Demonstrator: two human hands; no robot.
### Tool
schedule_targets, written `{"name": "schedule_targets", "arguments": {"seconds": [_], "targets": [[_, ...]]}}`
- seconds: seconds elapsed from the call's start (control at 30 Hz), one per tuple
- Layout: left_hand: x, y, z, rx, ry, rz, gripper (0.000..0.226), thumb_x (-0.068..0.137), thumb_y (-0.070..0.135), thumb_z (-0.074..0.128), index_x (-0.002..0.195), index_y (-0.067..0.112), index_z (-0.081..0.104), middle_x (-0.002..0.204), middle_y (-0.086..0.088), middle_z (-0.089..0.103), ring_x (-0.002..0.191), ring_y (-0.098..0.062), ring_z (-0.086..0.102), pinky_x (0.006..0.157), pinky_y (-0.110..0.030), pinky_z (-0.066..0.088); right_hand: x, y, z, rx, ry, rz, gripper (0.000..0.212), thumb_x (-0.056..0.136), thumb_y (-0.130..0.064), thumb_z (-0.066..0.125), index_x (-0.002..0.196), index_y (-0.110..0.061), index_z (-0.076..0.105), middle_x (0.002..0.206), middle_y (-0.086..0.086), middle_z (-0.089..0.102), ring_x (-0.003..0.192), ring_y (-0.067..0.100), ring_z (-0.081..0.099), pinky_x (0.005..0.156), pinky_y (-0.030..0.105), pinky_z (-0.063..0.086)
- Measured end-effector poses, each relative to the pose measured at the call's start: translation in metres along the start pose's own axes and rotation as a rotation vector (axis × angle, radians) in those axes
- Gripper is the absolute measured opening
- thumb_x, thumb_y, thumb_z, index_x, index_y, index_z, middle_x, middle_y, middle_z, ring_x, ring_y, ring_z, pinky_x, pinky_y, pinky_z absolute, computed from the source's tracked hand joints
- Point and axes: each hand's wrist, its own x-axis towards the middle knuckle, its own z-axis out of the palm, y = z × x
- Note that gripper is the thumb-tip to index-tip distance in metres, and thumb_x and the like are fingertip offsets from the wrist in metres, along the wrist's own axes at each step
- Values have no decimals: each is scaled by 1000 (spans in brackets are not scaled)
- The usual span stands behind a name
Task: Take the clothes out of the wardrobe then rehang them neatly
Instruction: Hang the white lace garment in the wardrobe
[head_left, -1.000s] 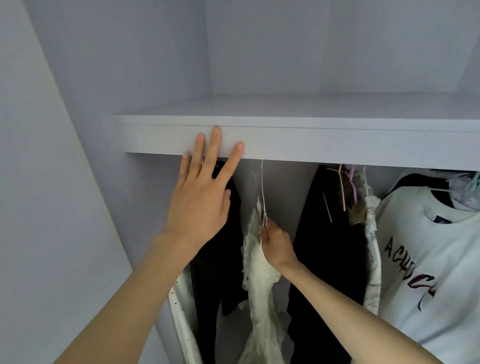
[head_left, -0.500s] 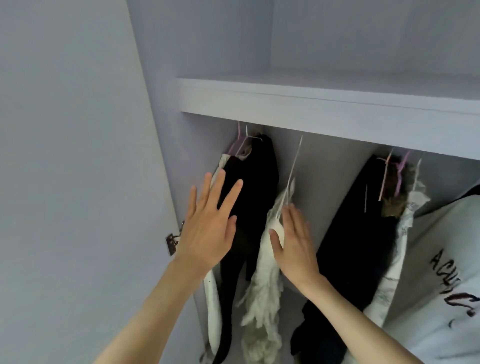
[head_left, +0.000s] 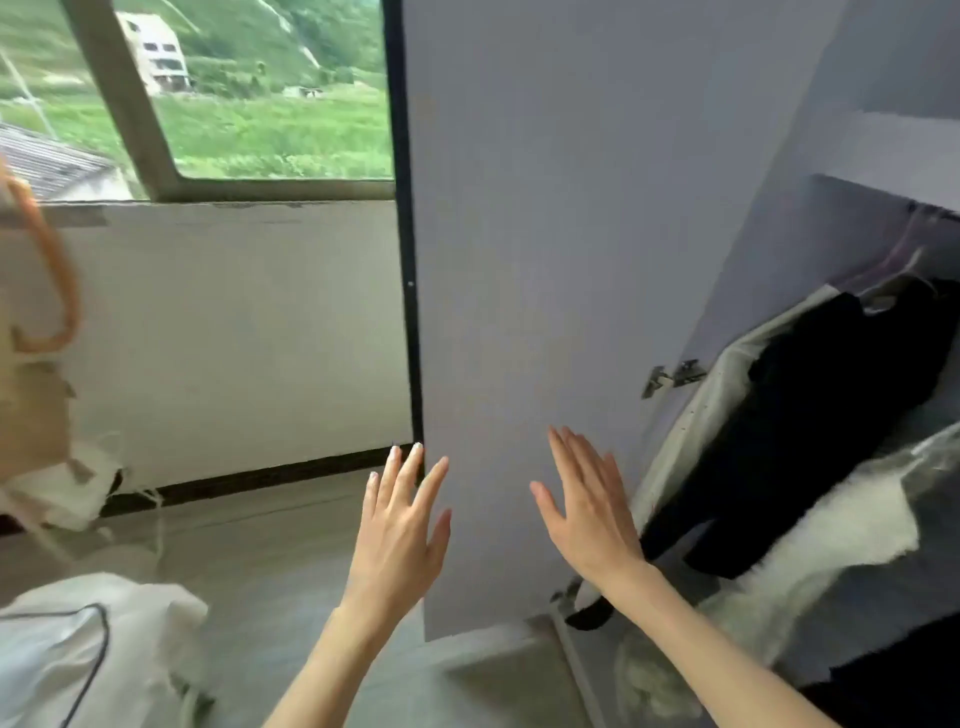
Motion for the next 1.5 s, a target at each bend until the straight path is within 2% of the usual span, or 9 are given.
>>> {"name": "schedule_targets", "arguments": {"seconds": [0.17, 0.37, 0.5, 0.63, 0.7, 0.8, 0.9, 1.0, 1.5], "targets": [[-109, -104, -67, 141, 35, -305, 50, 83, 35, 37, 131, 21, 41, 135, -15, 50, 129, -31, 31, 96, -53, 39, -7, -134, 63, 118, -121, -281, 64, 87, -45, 32, 138, -9, 41, 139, 12, 47, 129, 30, 44, 106, 46, 23], [-271, -198, -151, 247, 16, -686, 51, 81, 34, 37, 126, 16, 52, 132, -16, 53, 123, -39, 47, 93, -52, 42, -74, -306, 133, 221, -239, -576, 56, 84, -39, 40, 129, -9, 52, 126, 12, 58, 116, 30, 57, 96, 50, 37], [-372, -233, -184, 228, 0, -934, 51, 81, 34, 37, 119, 11, 61, 127, -18, 56, 115, -42, 53, 85, -54, 46, -126, -395, 175, 295, -377, -687, 55, 87, -39, 45, 133, -11, 48, 132, 9, 54, 124, 27, 50, 103, 44, 27], [-450, -249, -211, 190, 48, -1154, 62, 85, 42, 24, 135, 14, 47, 145, -14, 38, 135, -37, 31, 107, -45, 26, -159, -469, 204, 309, -523, -851, 56, 96, -39, 40, 146, -17, 26, 150, 3, 30, 141, 20, 22, 115, 37, 9], [-478, -257, -222, 204, 88, -1237, 62, 84, 41, 25, 133, 12, 50, 143, -16, 40, 134, -38, 32, 107, -44, 26, -167, -501, 216, 318, -566, -920, 56, 98, -40, 38, 147, -18, 22, 151, 2, 28, 141, 19, 20, 115, 36, 9], [-510, -271, -235, 172, 77, -1338, 59, 83, 38, 27, 125, 11, 57, 134, -19, 50, 126, -41, 44, 97, -49, 38, -172, -542, 234, 273, -631, -995, 56, 98, -41, 36, 148, -21, 18, 152, -2, 25, 141, 17, 19, 116, 35, 10], [-527, -290, -238, 158, 123, -1409, 68, 85, 47, 13, 140, 17, 39, 151, -9, 25, 142, -30, 15, 112, -37, 15, -168, -579, 259, 246, -675, -1052, 56, 98, -42, 35, 147, -22, 20, 150, -1, 28, 139, 18, 23, 116, 37, 15], [-538, -327, -240, 153, 153, -1475, 49, 99, 34, 29, 146, 22, 24, 156, -3, 8, 144, -22, -2, 115, -32, 3, -151, -624, 291, 232, -712, -1094, 56, 97, -41, 37, 147, -19, 22, 149, 1, 31, 138, 19, 27, 115, 41, 18], [-590, -582, -259, -4, 114, -1735, 46, 100, 24, 33, 144, 19, 26, 154, -4, 14, 143, -20, 7, 113, -28, 11, -48, -872, 485, 35, -812, -1150, 51, 97, -31, 42, 143, -12, 30, 141, 8, 43, 130, 25, 39, 108, 38, 29]]}}
